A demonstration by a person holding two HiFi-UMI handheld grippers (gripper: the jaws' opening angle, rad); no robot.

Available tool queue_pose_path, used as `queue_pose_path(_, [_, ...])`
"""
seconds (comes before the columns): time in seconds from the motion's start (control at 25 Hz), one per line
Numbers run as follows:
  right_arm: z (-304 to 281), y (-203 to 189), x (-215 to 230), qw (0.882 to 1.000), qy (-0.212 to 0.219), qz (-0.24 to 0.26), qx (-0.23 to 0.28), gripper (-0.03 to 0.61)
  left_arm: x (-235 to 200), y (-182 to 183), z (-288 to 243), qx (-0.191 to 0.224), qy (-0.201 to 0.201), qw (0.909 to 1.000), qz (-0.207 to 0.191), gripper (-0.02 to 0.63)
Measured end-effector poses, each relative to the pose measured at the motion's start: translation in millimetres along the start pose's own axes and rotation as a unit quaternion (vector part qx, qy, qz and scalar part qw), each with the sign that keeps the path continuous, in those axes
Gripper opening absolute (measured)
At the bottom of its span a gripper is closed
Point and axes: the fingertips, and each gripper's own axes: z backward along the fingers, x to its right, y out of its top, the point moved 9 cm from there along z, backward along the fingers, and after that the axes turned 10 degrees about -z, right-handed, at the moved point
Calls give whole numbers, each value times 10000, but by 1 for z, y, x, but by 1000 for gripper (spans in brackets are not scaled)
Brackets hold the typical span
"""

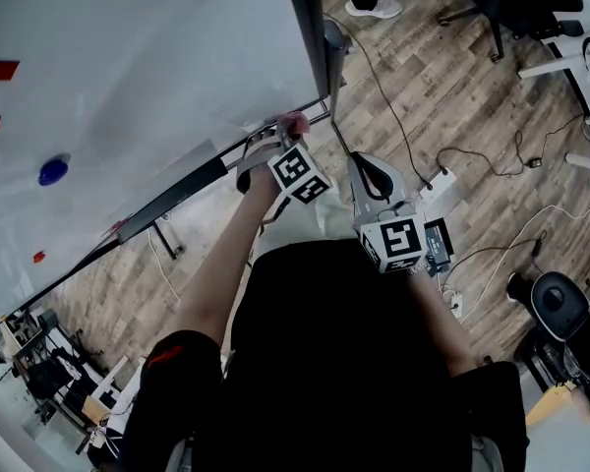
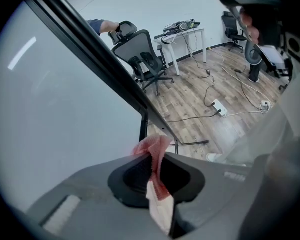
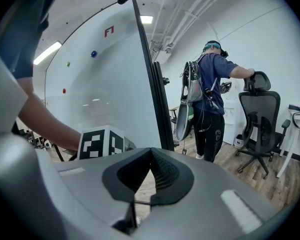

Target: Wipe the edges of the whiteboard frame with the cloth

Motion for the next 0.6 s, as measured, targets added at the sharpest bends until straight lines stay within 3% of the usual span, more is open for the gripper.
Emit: queue_pose_path(0.6, [13,1,4,9994,-319,-132,100,2,-3,21,-4,139,-6,9998,-152,43])
